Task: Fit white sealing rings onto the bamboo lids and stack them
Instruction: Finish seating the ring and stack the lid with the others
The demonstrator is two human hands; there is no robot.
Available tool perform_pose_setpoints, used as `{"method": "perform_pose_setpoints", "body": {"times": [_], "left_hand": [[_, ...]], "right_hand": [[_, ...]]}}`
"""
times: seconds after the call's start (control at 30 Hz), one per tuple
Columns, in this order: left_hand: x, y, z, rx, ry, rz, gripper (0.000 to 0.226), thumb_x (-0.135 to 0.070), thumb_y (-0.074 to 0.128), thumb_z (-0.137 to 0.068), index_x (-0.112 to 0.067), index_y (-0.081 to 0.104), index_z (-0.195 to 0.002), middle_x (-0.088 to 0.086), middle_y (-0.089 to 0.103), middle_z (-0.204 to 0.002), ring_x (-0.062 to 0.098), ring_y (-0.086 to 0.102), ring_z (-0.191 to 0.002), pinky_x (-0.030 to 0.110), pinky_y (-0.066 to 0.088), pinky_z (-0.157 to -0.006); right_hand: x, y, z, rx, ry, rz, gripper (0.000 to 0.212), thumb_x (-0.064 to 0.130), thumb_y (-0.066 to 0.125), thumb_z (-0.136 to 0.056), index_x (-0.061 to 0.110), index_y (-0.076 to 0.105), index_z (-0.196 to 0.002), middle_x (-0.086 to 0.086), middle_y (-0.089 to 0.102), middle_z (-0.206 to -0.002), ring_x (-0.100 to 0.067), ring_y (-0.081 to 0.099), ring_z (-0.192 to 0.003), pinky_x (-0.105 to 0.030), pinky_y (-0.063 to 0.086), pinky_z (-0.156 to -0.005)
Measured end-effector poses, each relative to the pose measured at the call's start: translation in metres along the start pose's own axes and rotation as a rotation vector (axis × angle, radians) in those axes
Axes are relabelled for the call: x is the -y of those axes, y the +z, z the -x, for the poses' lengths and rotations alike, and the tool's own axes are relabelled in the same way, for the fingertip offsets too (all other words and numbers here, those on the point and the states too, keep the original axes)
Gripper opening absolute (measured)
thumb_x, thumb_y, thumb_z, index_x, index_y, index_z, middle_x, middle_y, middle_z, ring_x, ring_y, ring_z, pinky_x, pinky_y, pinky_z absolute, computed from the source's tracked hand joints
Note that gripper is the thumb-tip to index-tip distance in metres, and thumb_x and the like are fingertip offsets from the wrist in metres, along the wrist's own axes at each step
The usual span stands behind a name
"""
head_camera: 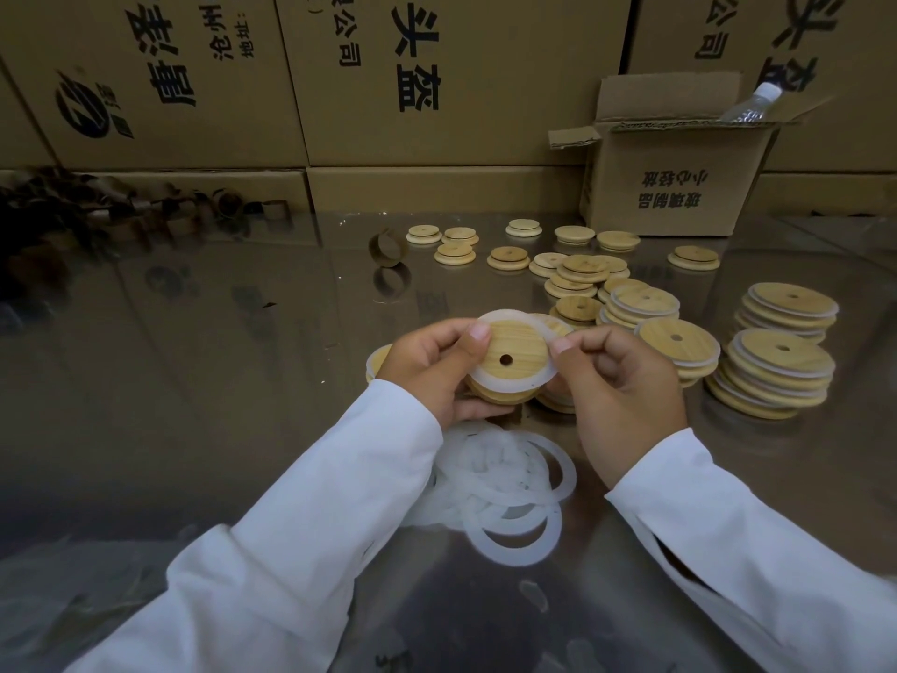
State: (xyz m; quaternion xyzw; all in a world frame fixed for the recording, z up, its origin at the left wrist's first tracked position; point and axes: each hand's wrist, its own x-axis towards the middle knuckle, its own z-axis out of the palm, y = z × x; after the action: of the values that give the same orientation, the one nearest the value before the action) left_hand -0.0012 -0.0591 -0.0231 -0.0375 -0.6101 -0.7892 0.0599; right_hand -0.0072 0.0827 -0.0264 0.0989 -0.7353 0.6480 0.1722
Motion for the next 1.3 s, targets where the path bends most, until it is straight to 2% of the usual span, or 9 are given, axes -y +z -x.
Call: {"method": "perform_pose_setpoints", "body": {"times": [0.23,0.5,0.6,0.7,0.77,0.87,0.97,1.17,1.3], "left_hand": [[-0.001,0.0022,-0.0011,-0.072,0.011,0.068,0.017,-0.015,0.046,-0.092,-0.009,0.062,-0.093,0.017,0.064,-0.096,0.03,0.065,-0.087,0.034,0.058,-0.057],[0.003,0.0018,-0.0038,-0.112,0.078,0.063,0.015,-0.022,0.053,-0.085,-0.013,0.065,-0.087,0.021,0.064,-0.104,0.035,0.065,-0.096,0.045,0.058,-0.07],[0.0018,0.0008,-0.0038,-0.075,0.067,0.137,0.02,-0.027,0.057,-0.076,-0.012,0.065,-0.087,0.012,0.069,-0.093,0.028,0.069,-0.088,0.041,0.059,-0.065],[0.0008,0.0017,-0.0028,-0.023,0.034,0.172,0.024,-0.025,0.058,-0.071,-0.01,0.064,-0.09,0.008,0.072,-0.085,0.024,0.07,-0.082,0.04,0.059,-0.065],[0.0017,0.0026,-0.0023,-0.004,0.036,0.135,0.028,-0.022,0.06,-0.069,-0.008,0.063,-0.093,0.01,0.071,-0.087,0.025,0.069,-0.083,0.038,0.059,-0.069],[0.0049,0.0015,-0.0014,0.02,0.048,0.002,0.018,-0.008,0.062,-0.077,-0.011,0.063,-0.095,0.007,0.071,-0.088,0.024,0.068,-0.086,0.034,0.058,-0.073],[0.008,-0.0005,-0.0011,0.028,0.077,-0.171,0.019,-0.001,0.063,-0.08,-0.015,0.063,-0.093,0.01,0.069,-0.092,0.026,0.066,-0.089,0.036,0.056,-0.078],[0.0085,-0.0039,-0.0017,0.017,0.155,-0.279,0.011,-0.012,0.065,-0.079,-0.021,0.066,-0.086,-0.002,0.069,-0.077,0.013,0.064,-0.073,0.025,0.051,-0.07],[0.0073,-0.0071,-0.0026,0.014,0.192,-0.31,0.012,-0.021,0.072,-0.072,-0.031,0.068,-0.078,-0.007,0.069,-0.075,0.013,0.065,-0.075,0.031,0.056,-0.069]], "right_hand": [[0.0049,0.0003,-0.0005,0.072,-0.079,0.093,0.01,0.018,0.058,-0.087,0.021,0.059,-0.077,0.008,0.063,-0.077,-0.005,0.059,-0.076,-0.005,0.043,-0.063],[0.0039,0.0041,0.0041,0.055,-0.045,0.015,0.007,0.019,0.062,-0.083,0.022,0.058,-0.077,0.003,0.065,-0.077,-0.013,0.063,-0.078,-0.021,0.052,-0.072],[0.0039,0.0059,0.0054,0.051,-0.036,0.015,0.007,0.02,0.062,-0.083,0.023,0.059,-0.077,0.003,0.066,-0.079,-0.014,0.064,-0.079,-0.024,0.053,-0.073],[0.0029,0.0038,0.0034,0.002,-0.013,0.036,0.008,0.022,0.06,-0.084,0.025,0.058,-0.077,0.004,0.065,-0.079,-0.013,0.063,-0.079,-0.02,0.052,-0.07],[0.0022,0.0025,0.0007,-0.033,0.036,0.013,0.009,0.022,0.06,-0.084,0.025,0.058,-0.076,0.004,0.064,-0.079,-0.016,0.063,-0.079,-0.028,0.055,-0.074],[0.0031,0.0009,-0.0027,-0.047,0.114,-0.035,0.011,0.019,0.061,-0.085,0.025,0.058,-0.076,0.007,0.063,-0.078,-0.02,0.064,-0.079,-0.044,0.056,-0.074],[0.0037,-0.001,-0.003,-0.033,0.063,0.034,0.013,0.018,0.06,-0.085,0.026,0.058,-0.075,0.01,0.062,-0.077,-0.016,0.063,-0.079,-0.044,0.056,-0.073],[0.0045,-0.0005,0.0017,0.044,-0.054,0.155,0.011,0.019,0.063,-0.083,0.025,0.059,-0.075,0.004,0.065,-0.08,-0.014,0.063,-0.073,-0.032,0.055,-0.069],[0.005,-0.0003,-0.002,0.06,0.034,0.089,0.009,0.017,0.065,-0.082,0.022,0.062,-0.074,0.0,0.069,-0.079,-0.017,0.066,-0.077,-0.041,0.055,-0.077]]}}
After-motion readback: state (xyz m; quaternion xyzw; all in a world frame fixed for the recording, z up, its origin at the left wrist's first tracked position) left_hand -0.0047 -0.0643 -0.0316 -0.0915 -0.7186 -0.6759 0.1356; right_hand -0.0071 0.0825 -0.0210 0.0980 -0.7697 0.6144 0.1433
